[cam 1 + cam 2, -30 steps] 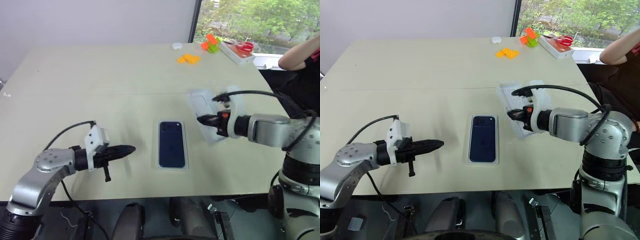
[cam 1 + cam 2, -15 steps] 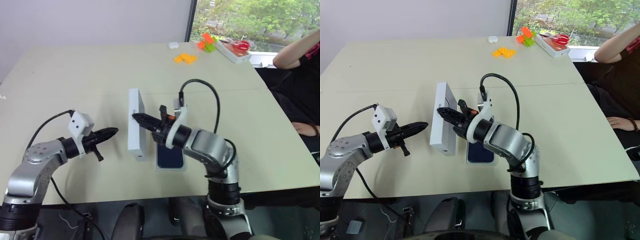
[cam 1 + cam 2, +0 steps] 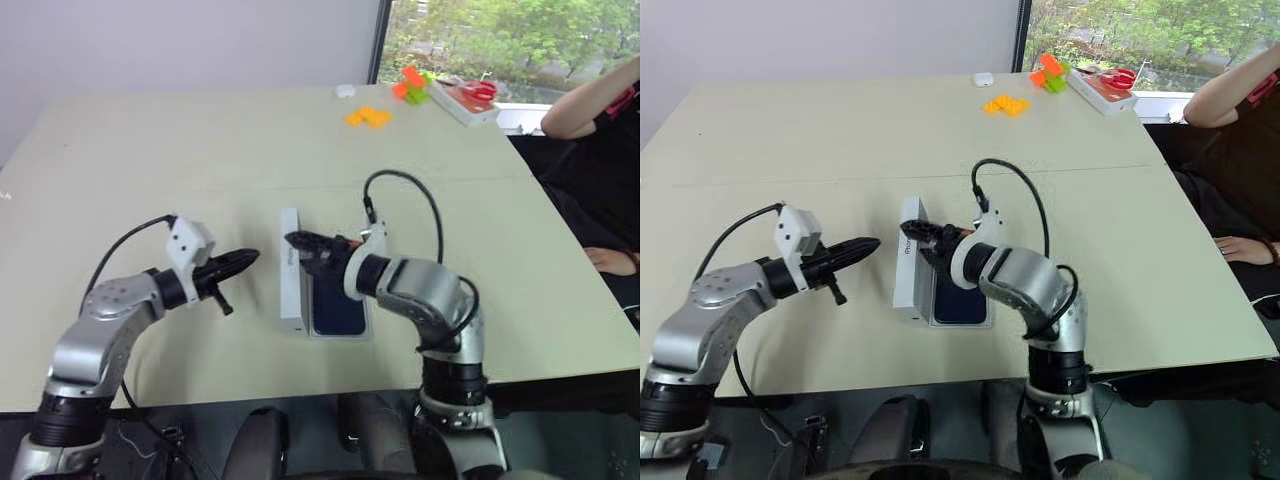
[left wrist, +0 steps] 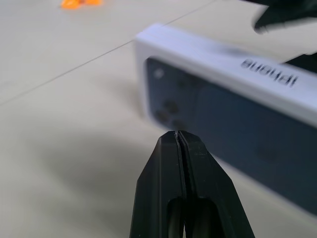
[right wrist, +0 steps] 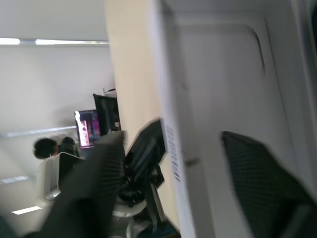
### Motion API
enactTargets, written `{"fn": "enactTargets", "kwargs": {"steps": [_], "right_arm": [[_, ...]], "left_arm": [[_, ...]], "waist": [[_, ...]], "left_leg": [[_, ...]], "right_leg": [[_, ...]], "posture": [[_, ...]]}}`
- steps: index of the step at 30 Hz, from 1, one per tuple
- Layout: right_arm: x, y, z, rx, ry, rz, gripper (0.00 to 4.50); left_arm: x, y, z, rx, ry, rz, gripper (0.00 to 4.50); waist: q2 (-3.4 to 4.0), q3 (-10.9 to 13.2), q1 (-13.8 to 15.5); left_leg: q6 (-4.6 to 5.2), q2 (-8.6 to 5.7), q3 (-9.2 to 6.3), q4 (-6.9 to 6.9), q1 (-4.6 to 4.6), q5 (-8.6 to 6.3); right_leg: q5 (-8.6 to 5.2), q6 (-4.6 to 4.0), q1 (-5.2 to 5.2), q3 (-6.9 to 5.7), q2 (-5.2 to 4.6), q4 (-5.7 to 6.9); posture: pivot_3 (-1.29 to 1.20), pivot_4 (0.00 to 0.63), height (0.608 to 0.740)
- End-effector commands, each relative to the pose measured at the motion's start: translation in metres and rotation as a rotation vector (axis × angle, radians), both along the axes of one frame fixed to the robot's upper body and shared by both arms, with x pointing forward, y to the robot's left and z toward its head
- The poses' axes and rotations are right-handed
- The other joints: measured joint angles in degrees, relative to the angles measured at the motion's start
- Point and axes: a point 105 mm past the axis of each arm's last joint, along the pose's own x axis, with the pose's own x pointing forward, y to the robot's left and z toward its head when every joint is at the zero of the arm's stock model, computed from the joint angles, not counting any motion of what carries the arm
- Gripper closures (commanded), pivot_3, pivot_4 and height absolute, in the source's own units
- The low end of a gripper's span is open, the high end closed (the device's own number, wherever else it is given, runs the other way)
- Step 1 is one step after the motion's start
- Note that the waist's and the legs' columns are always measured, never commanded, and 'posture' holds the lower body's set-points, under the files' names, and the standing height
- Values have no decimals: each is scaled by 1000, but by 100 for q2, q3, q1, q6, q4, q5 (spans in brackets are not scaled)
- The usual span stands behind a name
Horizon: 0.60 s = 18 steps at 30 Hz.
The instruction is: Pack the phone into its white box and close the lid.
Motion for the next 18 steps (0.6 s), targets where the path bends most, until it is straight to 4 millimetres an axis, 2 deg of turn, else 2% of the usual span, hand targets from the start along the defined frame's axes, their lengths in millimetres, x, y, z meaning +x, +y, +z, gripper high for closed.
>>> {"fn": "enactTargets", "kwargs": {"steps": [1,4,7,9,12,14,16,18], "right_arm": [[2,-22,24,-64,-205,38,601],[8,-41,27,-217,-337,48,601],[29,-86,23,-495,-471,-45,601],[38,-101,19,-600,-505,-72,601],[46,-116,12,-730,-553,-83,601],[46,-119,12,-809,-609,-56,601],[45,-120,11,-882,-670,-13,601],[42,-121,8,-994,-736,48,601]], "left_arm": [[-5,-21,9,-11,-39,-63,4438],[-7,-33,9,-24,-34,-99,4438],[-19,-61,6,-29,-10,-198,4438],[-24,-72,3,-14,-3,-239,4438],[-31,-88,-2,17,1,-292,4438],[-28,-92,1,8,-5,-281,4438],[-23,-89,7,-30,10,-239,4438],[-13,-79,13,-125,96,-161,4438]], "waist": [[-1,-1,8],[-1,-1,6],[4,1,23],[0,-2,30],[0,-2,15],[1,-1,13],[0,-1,14],[1,-1,17]], "left_leg": [[0,-9,-1,0,-1,0],[12,-15,0,-4,-5,-7],[24,-21,2,-3,-11,-14],[24,-23,4,-3,-13,-14],[24,-25,6,-2,-10,-14],[24,-25,6,-2,-8,-14],[25,-25,5,-1,-5,-14],[25,-25,4,0,-4,-14]], "right_leg": [[-1,1,1,0,-1,-1],[-4,11,0,1,-2,-4],[-9,18,-2,2,-3,-5],[-11,22,-2,4,-5,-7],[-13,25,-1,9,-3,-6],[-13,25,-1,9,1,-3],[-13,25,0,9,2,0],[-14,27,0,9,3,1]], "posture": [[0,150,740],[0,150,740],[0,150,740],[0,150,740],[0,150,740],[0,150,740],[0,150,740],[0,150,740]]}}
